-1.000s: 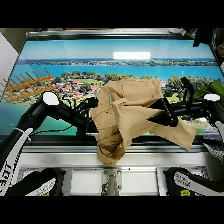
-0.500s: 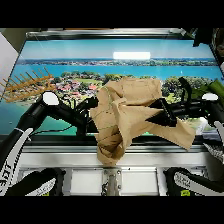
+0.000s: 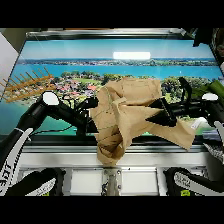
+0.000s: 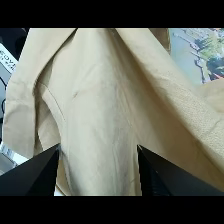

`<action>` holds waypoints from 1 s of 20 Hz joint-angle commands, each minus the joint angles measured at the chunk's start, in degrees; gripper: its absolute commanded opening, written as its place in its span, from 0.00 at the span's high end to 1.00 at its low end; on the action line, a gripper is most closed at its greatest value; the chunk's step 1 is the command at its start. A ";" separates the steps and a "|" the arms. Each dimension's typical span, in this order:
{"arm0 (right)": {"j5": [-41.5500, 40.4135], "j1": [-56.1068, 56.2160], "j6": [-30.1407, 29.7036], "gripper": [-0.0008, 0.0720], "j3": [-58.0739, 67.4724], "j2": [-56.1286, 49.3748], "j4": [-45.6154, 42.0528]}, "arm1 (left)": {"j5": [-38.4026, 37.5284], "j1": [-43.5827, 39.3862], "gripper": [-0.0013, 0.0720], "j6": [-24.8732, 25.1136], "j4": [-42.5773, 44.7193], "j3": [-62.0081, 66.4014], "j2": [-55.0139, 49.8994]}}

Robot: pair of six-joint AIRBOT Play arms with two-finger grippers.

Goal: Fold the clothes and pants, and hang the long-sleeved shirts on hangers.

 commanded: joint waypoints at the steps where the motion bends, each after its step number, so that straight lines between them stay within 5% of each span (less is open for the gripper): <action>1: 0.02 -0.02 -0.02 0.28 -0.04 -0.04 0.09 | -0.07 -0.02 0.97 0.00 0.02 -0.02 -0.04; 9: -0.02 -0.02 -0.04 0.31 -0.04 -0.04 0.09 | -0.04 -0.02 0.97 0.00 0.02 0.00 -0.04; 11: 0.00 -0.02 -0.04 0.86 -0.04 -0.04 0.09 | -0.02 -0.02 0.97 0.00 0.02 0.00 -0.04; 12: -0.02 -0.02 -0.04 0.96 -0.04 -0.04 0.09 | -0.02 -0.02 0.97 0.00 0.02 -0.02 -0.04; 20: 0.00 -0.02 -0.04 0.97 -0.04 -0.04 0.09 | 0.11 -0.02 0.97 0.00 0.04 -0.02 -0.04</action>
